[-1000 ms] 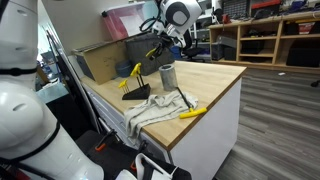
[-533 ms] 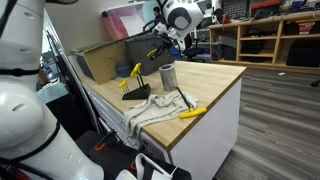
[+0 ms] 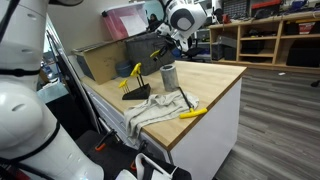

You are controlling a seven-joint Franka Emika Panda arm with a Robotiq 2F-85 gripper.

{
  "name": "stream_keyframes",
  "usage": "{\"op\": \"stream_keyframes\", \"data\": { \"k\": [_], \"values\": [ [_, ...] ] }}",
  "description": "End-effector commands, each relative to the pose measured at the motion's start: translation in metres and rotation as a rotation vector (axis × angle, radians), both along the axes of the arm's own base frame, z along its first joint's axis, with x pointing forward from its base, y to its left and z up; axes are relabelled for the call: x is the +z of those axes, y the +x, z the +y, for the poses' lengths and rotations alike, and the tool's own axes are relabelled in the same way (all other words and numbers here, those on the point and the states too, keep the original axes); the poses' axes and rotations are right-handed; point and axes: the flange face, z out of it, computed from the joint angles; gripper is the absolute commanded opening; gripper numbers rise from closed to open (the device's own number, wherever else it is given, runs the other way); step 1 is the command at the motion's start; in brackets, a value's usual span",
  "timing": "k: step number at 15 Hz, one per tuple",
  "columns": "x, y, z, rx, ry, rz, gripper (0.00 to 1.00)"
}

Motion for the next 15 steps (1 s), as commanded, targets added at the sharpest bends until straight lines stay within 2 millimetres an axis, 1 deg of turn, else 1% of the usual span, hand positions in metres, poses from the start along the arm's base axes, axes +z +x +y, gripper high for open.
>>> {"op": "stream_keyframes", "data": {
  "k": [1, 3, 4, 5, 8, 9, 10, 13, 15],
  "values": [
    [0.011, -0.002, -0.031, -0.133, -0.117, -0.002, 0.36],
    [0.016, -0.002, -0.044, -0.189, -0.183, -0.025, 0.51],
    [0.017, -0.002, -0.049, -0.209, -0.208, -0.03, 0.6],
    [0.019, -0.002, -0.051, -0.22, -0.228, -0.038, 0.66],
    [0.028, -0.004, -0.05, -0.236, -0.289, -0.057, 0.88],
    [0.034, -0.006, -0.048, -0.234, -0.321, -0.072, 0.95],
    [0.041, -0.008, -0.045, -0.222, -0.355, -0.095, 0.99],
    [0.072, -0.022, -0.037, -0.134, -0.505, -0.165, 1.0],
    [0.099, -0.036, -0.029, -0.047, -0.614, -0.213, 1.0]
  ]
}}
